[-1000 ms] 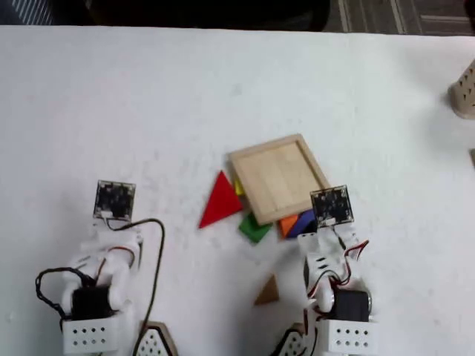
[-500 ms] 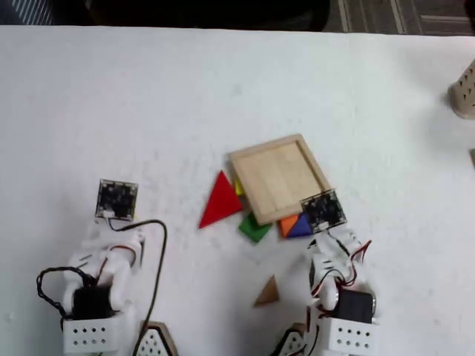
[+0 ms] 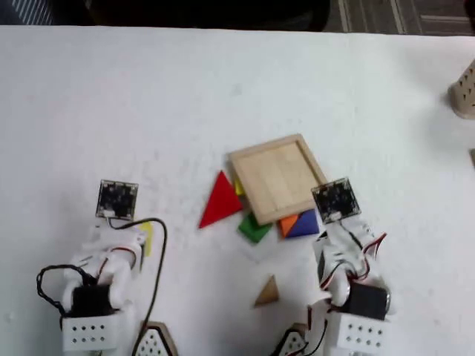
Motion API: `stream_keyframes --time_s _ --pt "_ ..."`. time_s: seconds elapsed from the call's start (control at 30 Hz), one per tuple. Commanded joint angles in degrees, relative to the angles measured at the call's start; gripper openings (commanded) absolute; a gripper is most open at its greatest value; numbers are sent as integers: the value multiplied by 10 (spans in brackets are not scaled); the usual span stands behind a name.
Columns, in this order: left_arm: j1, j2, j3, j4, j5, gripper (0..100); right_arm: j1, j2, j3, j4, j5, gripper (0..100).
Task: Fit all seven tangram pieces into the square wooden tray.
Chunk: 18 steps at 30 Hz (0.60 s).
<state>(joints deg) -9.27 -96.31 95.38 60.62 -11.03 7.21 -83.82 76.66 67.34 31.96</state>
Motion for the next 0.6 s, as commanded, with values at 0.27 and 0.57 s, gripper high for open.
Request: stream_keyframes --time_s 0.27,0.57 --pt "-11 378 -163 -148 4 157 -47 427 -281 -69 -57 74" --pt "-68 635 -299 -185 4 162 -79 639 -439 -145 -69 209"
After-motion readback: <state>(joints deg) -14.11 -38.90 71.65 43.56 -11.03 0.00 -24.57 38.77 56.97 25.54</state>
